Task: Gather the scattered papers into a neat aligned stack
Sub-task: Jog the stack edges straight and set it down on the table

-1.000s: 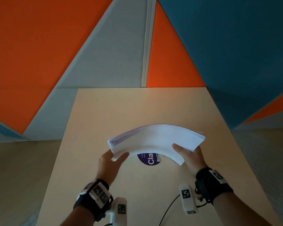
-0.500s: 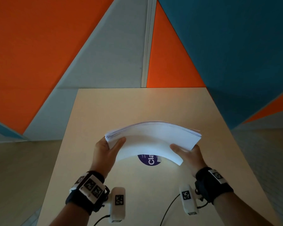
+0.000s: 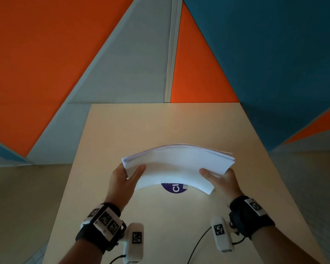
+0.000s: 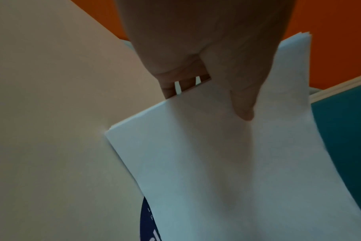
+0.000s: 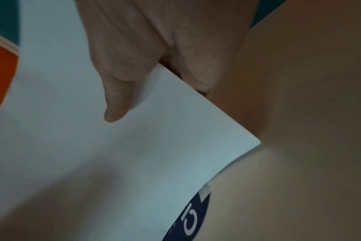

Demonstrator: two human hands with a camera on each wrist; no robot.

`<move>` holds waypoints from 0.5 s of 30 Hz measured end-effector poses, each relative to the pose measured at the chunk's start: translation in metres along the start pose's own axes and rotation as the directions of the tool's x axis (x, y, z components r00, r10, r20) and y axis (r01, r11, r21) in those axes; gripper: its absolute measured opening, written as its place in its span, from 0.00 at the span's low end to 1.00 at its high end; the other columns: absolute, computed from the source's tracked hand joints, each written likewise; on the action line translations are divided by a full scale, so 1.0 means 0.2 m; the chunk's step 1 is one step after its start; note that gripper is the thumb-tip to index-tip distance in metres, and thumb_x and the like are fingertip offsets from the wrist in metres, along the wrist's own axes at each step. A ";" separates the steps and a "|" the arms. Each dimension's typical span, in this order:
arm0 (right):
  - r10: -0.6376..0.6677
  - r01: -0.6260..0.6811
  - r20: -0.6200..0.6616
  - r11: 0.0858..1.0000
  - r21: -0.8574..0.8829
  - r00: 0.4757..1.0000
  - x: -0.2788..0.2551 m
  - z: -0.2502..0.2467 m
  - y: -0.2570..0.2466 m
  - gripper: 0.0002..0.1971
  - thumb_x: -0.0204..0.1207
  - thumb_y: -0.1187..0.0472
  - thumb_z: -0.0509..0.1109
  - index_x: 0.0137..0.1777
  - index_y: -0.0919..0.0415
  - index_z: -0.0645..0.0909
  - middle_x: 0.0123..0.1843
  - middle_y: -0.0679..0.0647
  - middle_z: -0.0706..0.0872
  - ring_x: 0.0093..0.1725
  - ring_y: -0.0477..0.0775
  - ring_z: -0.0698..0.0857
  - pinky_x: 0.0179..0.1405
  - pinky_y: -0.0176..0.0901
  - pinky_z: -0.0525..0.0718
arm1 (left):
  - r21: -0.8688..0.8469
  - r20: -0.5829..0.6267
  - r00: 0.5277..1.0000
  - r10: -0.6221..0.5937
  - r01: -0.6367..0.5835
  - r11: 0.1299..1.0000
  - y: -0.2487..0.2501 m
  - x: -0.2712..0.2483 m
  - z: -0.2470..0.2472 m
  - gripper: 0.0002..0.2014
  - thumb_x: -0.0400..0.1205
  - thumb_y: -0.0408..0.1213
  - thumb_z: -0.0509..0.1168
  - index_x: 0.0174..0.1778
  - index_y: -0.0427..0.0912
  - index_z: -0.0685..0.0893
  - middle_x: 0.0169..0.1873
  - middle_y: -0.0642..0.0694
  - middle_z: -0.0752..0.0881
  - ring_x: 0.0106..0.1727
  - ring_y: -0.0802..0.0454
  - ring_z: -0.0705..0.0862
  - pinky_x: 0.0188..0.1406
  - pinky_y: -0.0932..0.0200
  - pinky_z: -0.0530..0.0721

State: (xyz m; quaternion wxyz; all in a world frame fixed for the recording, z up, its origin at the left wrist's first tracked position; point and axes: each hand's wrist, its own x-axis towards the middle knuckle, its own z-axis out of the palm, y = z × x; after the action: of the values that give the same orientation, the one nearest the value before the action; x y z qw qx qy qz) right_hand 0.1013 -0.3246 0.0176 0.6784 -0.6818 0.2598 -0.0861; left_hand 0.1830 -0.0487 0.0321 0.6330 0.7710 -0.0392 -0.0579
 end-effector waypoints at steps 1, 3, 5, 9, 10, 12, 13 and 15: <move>0.006 -0.006 0.005 1.000 -0.009 1.000 0.00 0.00 0.00 0.10 0.69 0.69 0.81 0.49 0.59 0.89 0.41 0.45 0.94 0.45 0.43 0.93 0.36 0.28 0.86 | 0.005 0.011 1.000 0.008 -0.008 1.000 0.00 0.00 -0.01 0.10 0.77 0.41 0.74 0.53 0.53 0.87 0.47 0.58 0.92 0.53 0.57 0.90 0.55 0.54 0.87; 0.010 -0.009 0.006 1.000 -0.017 1.000 0.00 -0.01 -0.03 0.09 0.68 0.68 0.82 0.48 0.64 0.89 0.36 0.44 0.94 0.37 0.41 0.92 0.30 0.27 0.83 | -0.063 0.007 1.000 0.018 -0.018 0.998 0.04 0.01 -0.01 0.17 0.72 0.49 0.75 0.55 0.51 0.86 0.49 0.54 0.91 0.54 0.55 0.89 0.55 0.51 0.85; 0.002 -0.002 -0.003 1.000 0.001 1.000 -0.02 -0.01 -0.08 0.05 0.70 0.69 0.80 0.43 0.63 0.87 0.28 0.42 0.91 0.29 0.41 0.89 0.24 0.27 0.80 | -0.166 -0.038 0.998 0.047 -0.053 0.985 0.09 0.01 0.00 0.19 0.68 0.53 0.74 0.54 0.53 0.84 0.48 0.52 0.90 0.53 0.53 0.88 0.55 0.55 0.83; -0.094 0.093 0.004 0.990 0.110 0.996 -0.03 0.00 -0.15 0.09 0.70 0.58 0.79 0.47 0.59 0.88 0.39 0.48 0.93 0.39 0.44 0.91 0.37 0.31 0.84 | -0.254 -0.108 0.989 0.100 -0.125 0.959 0.16 0.03 0.02 0.14 0.73 0.53 0.69 0.50 0.51 0.85 0.50 0.44 0.89 0.55 0.53 0.86 0.55 0.67 0.78; -0.111 0.112 -0.018 0.986 0.122 0.994 -0.04 0.00 -0.15 0.16 0.65 0.50 0.78 0.49 0.59 0.88 0.44 0.51 0.93 0.45 0.48 0.91 0.43 0.37 0.86 | -0.258 -0.120 0.988 0.094 -0.122 0.958 0.17 0.04 0.03 0.12 0.74 0.50 0.69 0.49 0.49 0.85 0.48 0.46 0.89 0.53 0.55 0.85 0.53 0.70 0.77; -0.095 0.104 -0.062 0.983 0.152 0.994 -0.04 0.01 -0.16 0.28 0.59 0.41 0.75 0.52 0.62 0.88 0.51 0.60 0.92 0.51 0.55 0.90 0.52 0.47 0.84 | -0.252 -0.140 0.986 0.091 -0.124 0.960 0.17 0.04 0.04 0.08 0.76 0.44 0.67 0.47 0.46 0.85 0.43 0.53 0.88 0.46 0.59 0.84 0.48 0.71 0.77; -0.084 0.094 -0.070 0.983 0.158 0.994 -0.04 0.01 -0.17 0.31 0.59 0.40 0.75 0.54 0.64 0.88 0.51 0.62 0.91 0.51 0.56 0.89 0.52 0.49 0.83 | -0.243 -0.147 0.985 0.093 -0.127 0.962 0.17 0.04 0.04 0.06 0.76 0.42 0.67 0.45 0.45 0.85 0.41 0.54 0.87 0.44 0.60 0.84 0.47 0.71 0.78; -0.076 0.087 -0.069 0.982 0.170 0.995 -0.04 0.02 -0.18 0.30 0.58 0.41 0.75 0.52 0.64 0.87 0.48 0.60 0.91 0.48 0.55 0.89 0.47 0.47 0.82 | -0.242 -0.157 0.984 0.086 -0.123 0.963 0.15 0.05 0.04 0.05 0.75 0.40 0.66 0.44 0.45 0.84 0.40 0.53 0.87 0.44 0.58 0.83 0.46 0.70 0.78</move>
State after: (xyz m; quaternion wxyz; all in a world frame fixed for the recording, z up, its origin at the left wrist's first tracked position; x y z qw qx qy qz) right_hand 0.1045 -0.3191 0.0546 0.7226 -0.6274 0.2441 -0.1571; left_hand 0.1923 -0.0645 0.0601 0.7286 0.6839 -0.0263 0.0274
